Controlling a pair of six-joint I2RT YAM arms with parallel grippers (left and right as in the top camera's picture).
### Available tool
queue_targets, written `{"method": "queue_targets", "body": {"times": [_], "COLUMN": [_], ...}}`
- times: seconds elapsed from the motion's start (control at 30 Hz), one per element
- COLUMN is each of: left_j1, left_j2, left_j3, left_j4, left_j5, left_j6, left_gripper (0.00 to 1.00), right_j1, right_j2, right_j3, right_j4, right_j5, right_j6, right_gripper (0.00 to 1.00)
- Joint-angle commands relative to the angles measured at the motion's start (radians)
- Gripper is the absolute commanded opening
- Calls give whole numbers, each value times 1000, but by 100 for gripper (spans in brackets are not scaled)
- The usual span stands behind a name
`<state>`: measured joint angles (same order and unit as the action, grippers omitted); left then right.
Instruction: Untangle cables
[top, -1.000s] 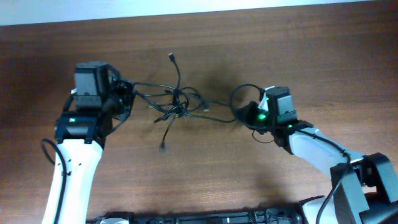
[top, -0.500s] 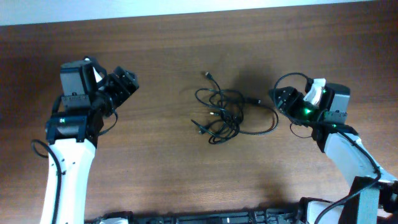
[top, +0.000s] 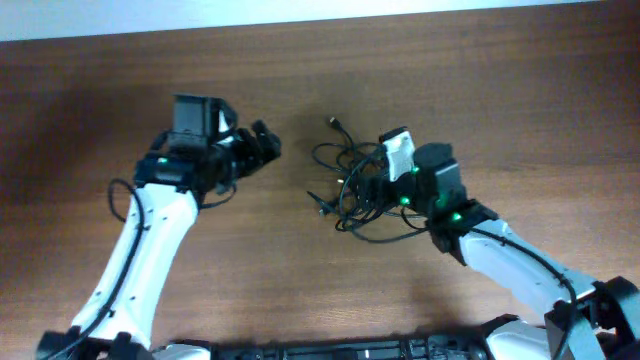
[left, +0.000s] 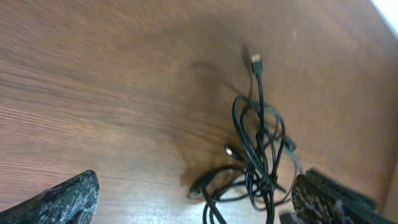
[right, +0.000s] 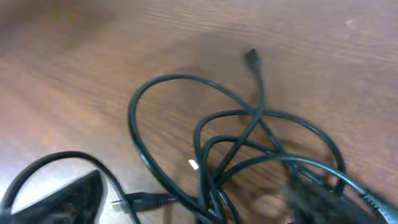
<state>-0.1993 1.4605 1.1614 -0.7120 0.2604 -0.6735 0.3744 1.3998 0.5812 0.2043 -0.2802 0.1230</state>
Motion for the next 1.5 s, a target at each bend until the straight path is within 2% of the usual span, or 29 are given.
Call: {"method": "queue_targets", "body": {"times": [0.0, 0.07, 0.13, 0.2, 0.23, 0.27, 0.33, 0.37, 0.47, 0.5, 0.57, 0.67, 0.73, 0.83, 1.0, 1.07, 1.23, 1.33, 1.4, 1.43, 1.47], "left_j1": [-72, -102, -126, -157, -184, -207, -245, -268, -295, -299, -301, -241, -134, 87, 400, 472, 555, 539, 499, 467, 441], "left_j2": [31, 51, 79, 117, 143, 162, 192, 211, 240, 245, 251, 230, 175, 76, 45, 45, 45, 45, 47, 48, 48], "left_j3": [19, 19, 19, 18, 18, 18, 18, 18, 18, 18, 18, 20, 20, 20, 19, 19, 19, 17, 17, 17, 17], "left_j4": [0, 0, -1, -4, -5, -4, -1, 6, 24, 22, 18, 13, -56, -177, -190, -186, -184, -176, -165, -161, -160], "left_j5": [13, 13, 13, 14, 14, 14, 14, 13, 13, 14, -11, -118, -203, -361, -362, -369, -372, -235, -167, -163, -163], "left_j6": [-49, -89, -143, -210, -240, -267, -323, -351, -367, -366, -365, -229, -149, -140, -139, -138, -140, -140, -140, -140, -140], "left_gripper": [99, 99, 99, 100, 99, 92, 80, 66, 49, 37, 0, 0, 0, 0, 0, 0, 0, 0, 0, 0, 0], "right_j1": [33, 33, 33, 33, 30, 26, 14, -3, -47, -61, -84, -156, -251, -392, -542, -601, -696, -641, -561, -514, -488], "right_j2": [47, 89, 117, 119, 119, 118, 116, 111, 94, 87, 64, -10, -80, -148, -156, -162, -177, -166, -151, -141, -135], "right_j3": [-6, -6, -6, -5, -3, 8, 25, 38, 58, 63, 76, 127, 189, 247, 255, 256, 262, 261, 261, 261, 261], "right_j4": [6, 19, 47, 85, 106, 106, 99, 99, 98, 90, 33, -147, -297, -430, -607, -640, -650, -655, -654, -654, -654], "right_j5": [152, 121, 60, 43, 41, 40, 40, 28, -89, -124, -132, -131, -131, -122, 128, 167, 87, -123, -125, -81, -59], "right_j6": [-112, -112, -111, -84, -82, -81, -34, 31, 81, 81, 81, 81, 80, 81, 149, 148, 227, 225, 222, 223, 223], "right_gripper": [78, 72, 36, 28, 15, 5, 4, 4, 4, 4, 4, 4, 4, 4, 4, 4, 4, 4, 5, 10, 34]}}
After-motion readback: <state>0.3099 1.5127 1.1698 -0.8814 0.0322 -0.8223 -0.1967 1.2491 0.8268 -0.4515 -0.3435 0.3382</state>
